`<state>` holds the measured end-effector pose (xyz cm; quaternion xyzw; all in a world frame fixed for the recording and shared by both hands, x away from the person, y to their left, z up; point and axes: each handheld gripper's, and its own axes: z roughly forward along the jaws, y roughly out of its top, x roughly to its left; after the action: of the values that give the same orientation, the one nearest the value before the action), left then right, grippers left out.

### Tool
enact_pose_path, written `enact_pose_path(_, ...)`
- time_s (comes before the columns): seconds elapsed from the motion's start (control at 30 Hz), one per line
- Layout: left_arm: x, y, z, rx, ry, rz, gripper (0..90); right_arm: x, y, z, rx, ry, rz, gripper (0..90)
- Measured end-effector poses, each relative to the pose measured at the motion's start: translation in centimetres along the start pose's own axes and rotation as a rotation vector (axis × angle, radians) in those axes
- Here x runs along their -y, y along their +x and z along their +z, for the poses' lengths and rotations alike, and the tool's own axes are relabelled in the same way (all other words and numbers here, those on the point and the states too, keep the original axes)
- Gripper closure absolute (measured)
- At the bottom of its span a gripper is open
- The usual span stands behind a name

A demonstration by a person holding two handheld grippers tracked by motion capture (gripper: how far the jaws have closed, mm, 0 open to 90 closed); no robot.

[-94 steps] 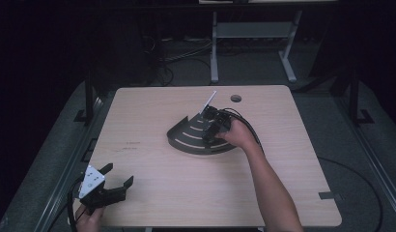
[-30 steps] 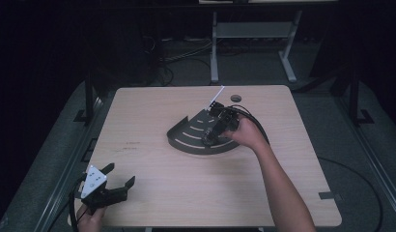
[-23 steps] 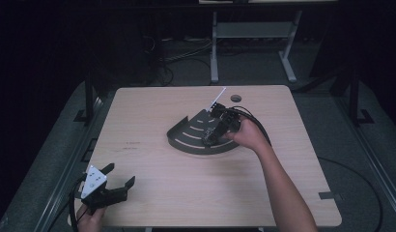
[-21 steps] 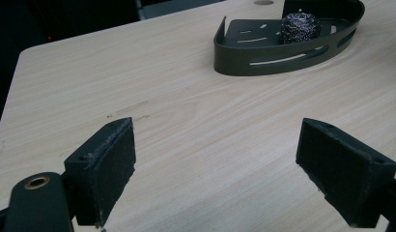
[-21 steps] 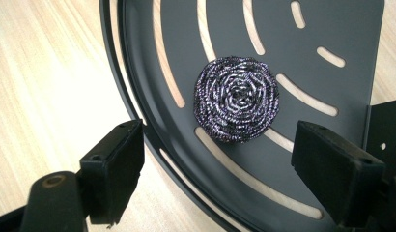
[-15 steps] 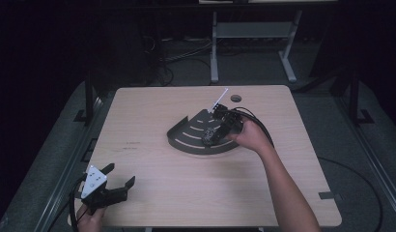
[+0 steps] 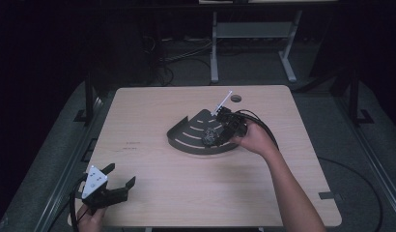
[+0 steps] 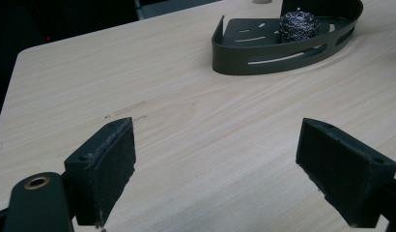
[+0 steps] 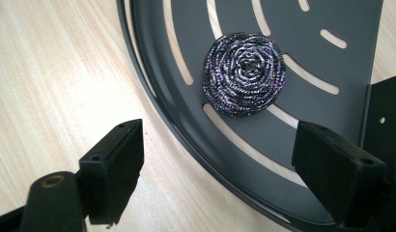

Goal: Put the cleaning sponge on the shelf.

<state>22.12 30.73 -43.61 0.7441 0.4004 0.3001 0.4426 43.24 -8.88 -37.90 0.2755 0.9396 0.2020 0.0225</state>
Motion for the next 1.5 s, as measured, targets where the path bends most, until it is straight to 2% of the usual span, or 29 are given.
enact_pose_path(0.6, 0.0, 0.0, 0.0, 0.002, -0.003, -0.003, 13.3, 2.3, 0.4, -0.9, -0.027, -0.031, 0.007, 18.6)
enact_pose_path(1.0, 0.0, -0.1, 0.1, 0.003, -0.001, 0.003, 13.2, 3.4, 1.1, -1.4, -0.022, -0.034, -0.002, 18.3)
enact_pose_path(1.5, 0.0, -0.2, 0.1, 0.004, 0.003, 0.006, 13.3, 5.5, 1.6, -1.0, -0.034, -0.049, 0.012, 18.3)
